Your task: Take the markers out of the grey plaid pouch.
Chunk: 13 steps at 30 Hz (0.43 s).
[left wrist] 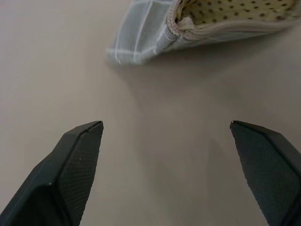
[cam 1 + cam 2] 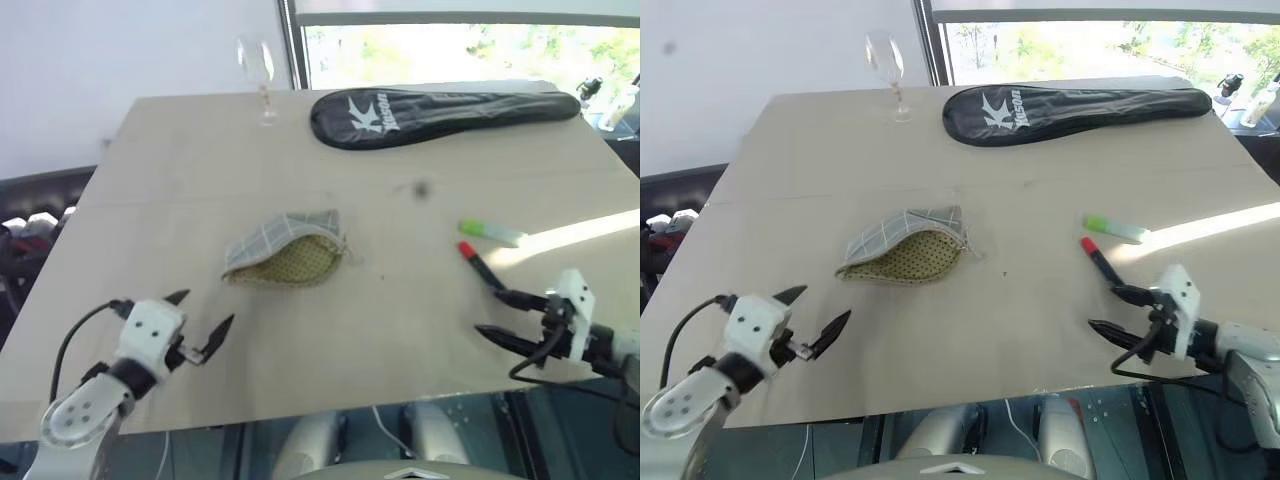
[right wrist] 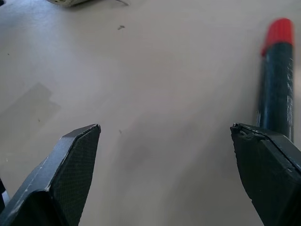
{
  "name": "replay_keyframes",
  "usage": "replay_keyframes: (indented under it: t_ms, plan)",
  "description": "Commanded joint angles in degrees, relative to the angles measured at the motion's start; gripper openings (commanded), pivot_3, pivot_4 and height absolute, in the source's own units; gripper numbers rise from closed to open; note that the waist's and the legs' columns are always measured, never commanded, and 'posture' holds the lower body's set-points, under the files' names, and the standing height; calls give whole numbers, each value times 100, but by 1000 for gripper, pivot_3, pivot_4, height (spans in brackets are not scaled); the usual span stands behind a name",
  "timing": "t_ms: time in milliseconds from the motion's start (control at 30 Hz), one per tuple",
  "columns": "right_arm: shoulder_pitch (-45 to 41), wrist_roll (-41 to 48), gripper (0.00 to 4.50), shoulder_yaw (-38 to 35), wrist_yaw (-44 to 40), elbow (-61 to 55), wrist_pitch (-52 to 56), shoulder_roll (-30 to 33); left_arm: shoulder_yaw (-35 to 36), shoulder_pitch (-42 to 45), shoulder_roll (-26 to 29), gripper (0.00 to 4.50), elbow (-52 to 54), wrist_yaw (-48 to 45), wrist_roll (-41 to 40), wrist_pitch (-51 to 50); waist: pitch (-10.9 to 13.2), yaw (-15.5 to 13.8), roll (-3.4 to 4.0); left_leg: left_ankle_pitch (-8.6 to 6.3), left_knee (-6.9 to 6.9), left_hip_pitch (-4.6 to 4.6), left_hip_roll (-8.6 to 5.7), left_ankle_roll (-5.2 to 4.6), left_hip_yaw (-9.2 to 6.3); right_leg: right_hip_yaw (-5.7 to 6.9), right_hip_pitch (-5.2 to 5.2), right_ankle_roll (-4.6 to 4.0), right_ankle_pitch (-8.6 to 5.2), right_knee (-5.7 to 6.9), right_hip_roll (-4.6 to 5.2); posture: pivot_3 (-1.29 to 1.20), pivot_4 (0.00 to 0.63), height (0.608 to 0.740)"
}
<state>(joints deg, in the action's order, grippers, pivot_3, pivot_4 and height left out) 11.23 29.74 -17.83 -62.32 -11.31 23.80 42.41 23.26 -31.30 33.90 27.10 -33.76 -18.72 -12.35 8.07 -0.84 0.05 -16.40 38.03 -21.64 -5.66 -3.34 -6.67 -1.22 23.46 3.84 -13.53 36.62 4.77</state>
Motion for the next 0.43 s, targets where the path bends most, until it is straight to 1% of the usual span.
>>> replay_keyframes:
  t_ms: [33,100,267,433]
  plan:
    - [65,91,4500,-448,-364,490,-486,153,364,-577,-154,4466,519,-250,-499,-226,-2,0,-4,0,1,0,0,0,-2,2,-1,0,0,1,0,0,150,740]
    - [52,67,4500,-533,-485,787,-604,236,421,-869,-265,4466,656,-419,-669,-168,0,1,-3,0,3,0,1,-3,1,1,-4,0,-1,-2,1,0,150,740]
    - [58,1,4500,-602,-900,1417,-876,511,483,-1340,-420,4466,675,-677,-677,73,1,-3,-3,1,3,-6,1,-4,-1,6,-4,-1,-1,-8,3,0,150,740]
    - [65,-18,4500,-551,-1046,1626,-1030,616,494,-1473,-523,4466,600,-850,-664,298,3,-5,-6,0,3,-11,1,-5,0,6,-5,-1,-2,-13,6,0,150,740]
